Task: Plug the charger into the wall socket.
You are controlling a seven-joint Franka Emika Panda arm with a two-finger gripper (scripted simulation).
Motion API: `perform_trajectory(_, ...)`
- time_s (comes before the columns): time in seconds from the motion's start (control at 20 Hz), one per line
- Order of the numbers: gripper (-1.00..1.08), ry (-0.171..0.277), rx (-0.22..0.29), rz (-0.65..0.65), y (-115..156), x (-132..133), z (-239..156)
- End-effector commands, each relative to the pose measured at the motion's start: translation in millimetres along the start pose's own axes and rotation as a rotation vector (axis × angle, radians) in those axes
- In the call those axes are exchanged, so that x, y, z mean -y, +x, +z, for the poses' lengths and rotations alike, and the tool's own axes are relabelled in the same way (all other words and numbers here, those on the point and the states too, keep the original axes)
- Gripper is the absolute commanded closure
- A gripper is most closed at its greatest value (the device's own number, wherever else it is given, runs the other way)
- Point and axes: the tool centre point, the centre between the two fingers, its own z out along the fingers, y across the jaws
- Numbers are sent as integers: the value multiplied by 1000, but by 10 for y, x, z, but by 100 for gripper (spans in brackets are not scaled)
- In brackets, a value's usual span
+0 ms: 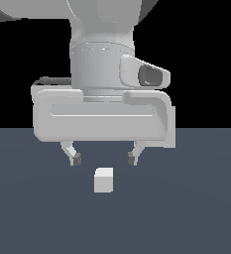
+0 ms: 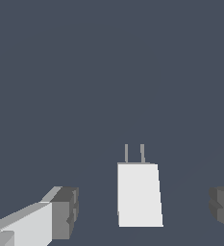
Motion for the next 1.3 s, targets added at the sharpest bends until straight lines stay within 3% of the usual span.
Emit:
perform_trajectory(0.0,-92,0,0,0,-31,0,106)
perform_trajectory(0.5,-92,0,-1,0,-82,0,329)
perform_trajectory(0.55,108,0,-1,0,-82,0,329)
perform_trajectory(1.25,108,-3,-1,10,-56,-48,290)
